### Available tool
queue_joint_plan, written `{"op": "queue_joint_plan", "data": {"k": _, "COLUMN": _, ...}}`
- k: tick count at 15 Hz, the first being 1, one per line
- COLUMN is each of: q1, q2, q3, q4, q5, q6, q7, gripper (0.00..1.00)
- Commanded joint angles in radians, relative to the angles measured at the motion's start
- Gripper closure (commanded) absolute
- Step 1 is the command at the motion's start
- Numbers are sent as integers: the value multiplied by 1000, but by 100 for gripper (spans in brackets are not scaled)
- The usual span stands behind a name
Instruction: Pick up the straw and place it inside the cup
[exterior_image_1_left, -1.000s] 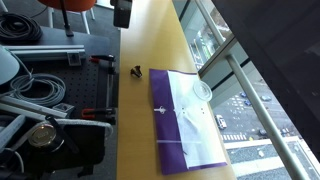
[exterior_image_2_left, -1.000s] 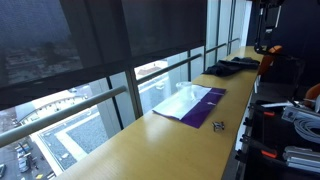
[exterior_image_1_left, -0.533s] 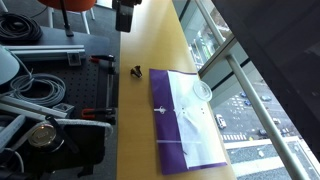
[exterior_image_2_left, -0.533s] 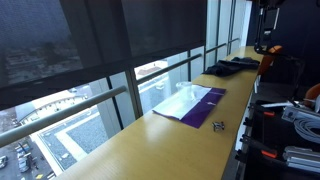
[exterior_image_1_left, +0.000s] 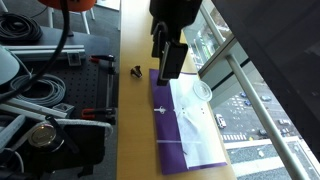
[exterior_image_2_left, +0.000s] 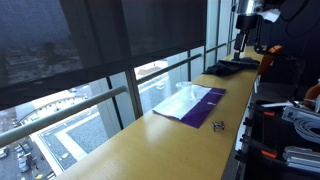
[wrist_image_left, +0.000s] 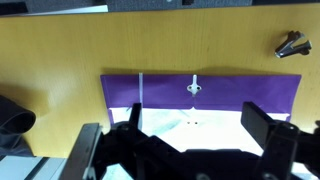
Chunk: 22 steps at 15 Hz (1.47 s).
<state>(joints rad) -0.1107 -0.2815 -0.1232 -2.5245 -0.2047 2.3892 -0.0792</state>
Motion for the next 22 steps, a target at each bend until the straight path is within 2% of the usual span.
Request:
{"op": "queue_joint_plan", "data": {"k": 1, "q1": 11, "q2": 257, "q3": -34, "q4": 169, "q5": 137, "q6": 68, "q7": -47, "gripper": 0}}
{"op": "queue_joint_plan", "data": {"k": 4, "q1": -2, "q2": 422, "q3": -16, "q4": 305, "q5": 213, "q6": 56, "q7": -58, "gripper": 0}}
{"op": "queue_joint_plan", "data": {"k": 8, "q1": -23, "q2": 612, "q3": -8, "q4": 495, "q5": 186, "q6": 10, "q7": -61, "gripper": 0}}
{"op": "queue_joint_plan", "data": {"k": 12, "q1": -63, "q2": 764, "q3": -5, "q4": 637, "q5": 186, "q6": 1, "q7": -87, "gripper": 0}}
{"op": "queue_joint_plan", "data": {"k": 17, "q1": -117, "q2": 901, "q3": 9, "q4": 758, "q5": 190, "q6": 11, "q7": -128, "gripper": 0}}
{"op": "queue_joint_plan", "data": {"k": 22, "q1": -147, "q2": 1000, "q3": 28, "q4": 814, "q5": 188, "q6": 45, "q7": -150, "gripper": 0}}
